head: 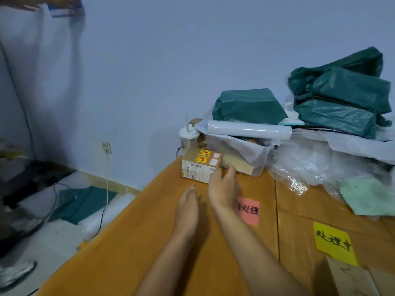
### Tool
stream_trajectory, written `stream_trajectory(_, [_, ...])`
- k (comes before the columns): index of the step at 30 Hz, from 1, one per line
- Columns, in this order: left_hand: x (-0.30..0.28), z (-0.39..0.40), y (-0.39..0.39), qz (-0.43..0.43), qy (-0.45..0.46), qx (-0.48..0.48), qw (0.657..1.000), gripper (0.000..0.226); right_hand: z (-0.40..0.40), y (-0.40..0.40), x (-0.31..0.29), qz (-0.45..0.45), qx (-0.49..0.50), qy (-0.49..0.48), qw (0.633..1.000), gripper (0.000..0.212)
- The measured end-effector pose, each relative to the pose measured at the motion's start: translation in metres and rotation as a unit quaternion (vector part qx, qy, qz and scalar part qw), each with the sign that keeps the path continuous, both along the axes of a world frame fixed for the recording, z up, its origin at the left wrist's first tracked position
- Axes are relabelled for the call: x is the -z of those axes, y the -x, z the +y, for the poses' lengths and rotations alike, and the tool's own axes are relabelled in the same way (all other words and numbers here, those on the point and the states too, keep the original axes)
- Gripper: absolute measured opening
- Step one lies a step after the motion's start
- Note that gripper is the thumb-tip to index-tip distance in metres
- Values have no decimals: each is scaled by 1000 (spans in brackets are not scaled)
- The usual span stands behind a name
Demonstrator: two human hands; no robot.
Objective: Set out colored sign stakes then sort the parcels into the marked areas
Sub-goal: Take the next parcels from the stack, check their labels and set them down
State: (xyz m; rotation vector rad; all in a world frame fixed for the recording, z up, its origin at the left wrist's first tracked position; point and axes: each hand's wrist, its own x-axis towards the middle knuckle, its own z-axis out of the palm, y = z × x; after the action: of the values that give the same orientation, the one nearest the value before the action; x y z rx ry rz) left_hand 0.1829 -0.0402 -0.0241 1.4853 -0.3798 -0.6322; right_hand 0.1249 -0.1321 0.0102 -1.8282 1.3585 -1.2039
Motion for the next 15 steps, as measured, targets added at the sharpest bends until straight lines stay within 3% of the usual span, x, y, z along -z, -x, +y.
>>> stream_trajectory(1, [1, -7, -6, 4, 6, 0, 1000, 58, -22, -4, -32, 43, -48, 28, 998, 49])
stream_trajectory(2, [-4, -10, -8, 4, 16, 16, 1000, 54, -21, -28, -20, -25, -65, -42, 997, 47])
stream_trajectory(3, [-4, -15, -13, 4, 17, 34, 999, 53, -48, -36, -27, -17, -44, -64, 997, 45])
stream_trajectory(10, [-9, -46, -40, 18, 12, 55, 998, 69, -116, -52, -33, 98, -162, -65, 980, 50])
stream_trajectory(13, [-19, -55, -43, 2, 20, 79, 997, 32, -132, -60, -29, 151, -194, -51, 968, 50])
stream_trajectory(15, [-19, -57, -45, -12, 15, 71, 997, 28, -137, -64, -26, 159, -198, -54, 966, 47])
